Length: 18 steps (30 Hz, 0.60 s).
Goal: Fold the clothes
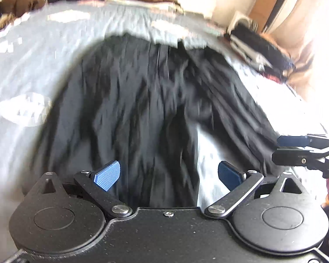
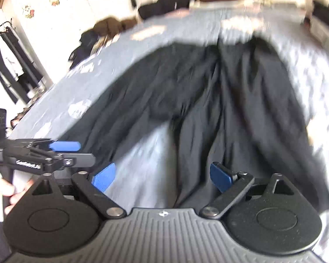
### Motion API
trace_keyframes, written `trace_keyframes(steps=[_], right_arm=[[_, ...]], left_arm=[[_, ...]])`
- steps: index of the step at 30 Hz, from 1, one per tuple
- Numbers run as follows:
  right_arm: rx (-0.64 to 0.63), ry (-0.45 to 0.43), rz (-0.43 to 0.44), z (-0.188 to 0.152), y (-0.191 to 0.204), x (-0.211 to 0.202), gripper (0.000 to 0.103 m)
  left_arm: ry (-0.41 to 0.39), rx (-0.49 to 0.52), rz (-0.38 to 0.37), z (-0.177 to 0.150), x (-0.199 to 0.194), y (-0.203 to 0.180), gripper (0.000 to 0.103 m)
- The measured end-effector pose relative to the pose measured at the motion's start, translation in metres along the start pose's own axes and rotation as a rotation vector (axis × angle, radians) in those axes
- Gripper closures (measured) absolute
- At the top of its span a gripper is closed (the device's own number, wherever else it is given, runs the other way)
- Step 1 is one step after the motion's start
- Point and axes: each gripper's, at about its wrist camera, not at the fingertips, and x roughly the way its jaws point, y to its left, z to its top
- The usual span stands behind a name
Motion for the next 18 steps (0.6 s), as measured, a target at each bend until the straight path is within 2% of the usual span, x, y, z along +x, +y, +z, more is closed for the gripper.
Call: trace_keyframes(steps=[3, 7, 11, 14, 18], right_arm=[[-0.031, -0.024, -0.084, 0.032, -0.001, -0.003, 0.010], [0.005, -0.044, -0.149, 0.066, -0.005, 0.007, 0.010], [0.026, -0.057, -0.193, 0.080, -0.002, 0.022, 0.010], [0.060, -0.062, -0.166, 0.070, -0.005, 0.024, 0.010], [0.107, -0.006, -0.116, 0.064, -0.008, 0.035, 0.010]], left_arm=[[-0.020, 0.020, 0.029, 0.034, 0.013, -0.009, 0.005], [-0.052, 0.064, 0.060, 0.072, 0.027, -0.020, 0.005], [-0.096, 0.076, 0.059, 0.091, 0.030, -0.023, 0.004], [-0.097, 0.043, 0.068, 0.087, 0.032, -0.017, 0.001], [-0.039, 0.101, 0.132, 0.083, 0.037, -0.023, 0.001]])
